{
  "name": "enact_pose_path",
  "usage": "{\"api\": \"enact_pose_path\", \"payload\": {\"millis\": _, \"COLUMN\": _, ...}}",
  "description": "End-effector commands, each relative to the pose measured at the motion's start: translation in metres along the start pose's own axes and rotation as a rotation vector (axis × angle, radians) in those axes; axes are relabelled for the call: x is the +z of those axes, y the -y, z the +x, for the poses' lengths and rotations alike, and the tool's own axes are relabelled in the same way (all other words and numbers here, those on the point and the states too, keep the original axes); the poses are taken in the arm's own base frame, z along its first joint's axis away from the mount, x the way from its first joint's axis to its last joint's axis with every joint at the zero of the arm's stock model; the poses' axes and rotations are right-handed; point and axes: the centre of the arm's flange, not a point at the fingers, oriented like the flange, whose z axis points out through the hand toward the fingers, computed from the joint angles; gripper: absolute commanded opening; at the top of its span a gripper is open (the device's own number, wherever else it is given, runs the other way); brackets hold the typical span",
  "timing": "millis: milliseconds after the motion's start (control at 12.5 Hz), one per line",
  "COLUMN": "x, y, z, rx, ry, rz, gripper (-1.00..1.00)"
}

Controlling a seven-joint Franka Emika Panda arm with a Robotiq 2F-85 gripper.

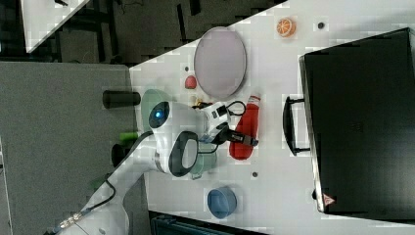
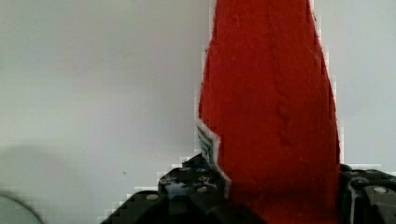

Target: Pick ketchup from plate and place it on table.

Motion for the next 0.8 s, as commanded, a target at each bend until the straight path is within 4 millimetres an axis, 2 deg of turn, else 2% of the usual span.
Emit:
{"api": "enact_pose_path", "payload": {"millis": 80, "x": -0.036, "y": 0.005, "z": 0.008, "rx": 0.035, "ry": -0.112, "rz": 0.022, "gripper": 0.44}}
{"api": "enact_pose_path", "payload": {"millis": 240, "x": -0.055, "y": 0.012, "z": 0.010, "rx": 0.022, "ry": -0.152, "rz": 0.031, "gripper": 0.89}}
{"api": "enact_pose_path", "payload": {"millis": 320, "x": -0.066, "y": 0.014, "z": 0.009, "rx": 0.019, "ry": -0.156, "rz": 0.032, "gripper": 1.00}}
{"api": "enact_pose_path", "payload": {"millis": 400, "x": -0.078, "y": 0.016, "z": 0.006, "rx": 0.014, "ry": -0.151, "rz": 0.032, "gripper": 1.00}}
{"api": "enact_pose_path", "payload": {"millis": 560, "x": -0.128, "y": 0.023, "z": 0.005, "rx": 0.036, "ry": -0.209, "rz": 0.048, "gripper": 1.00}}
{"api": "enact_pose_path", "payload": {"millis": 800, "x": -0.226, "y": 0.035, "z": -0.009, "rx": 0.189, "ry": -0.292, "rz": 0.096, "gripper": 1.00}}
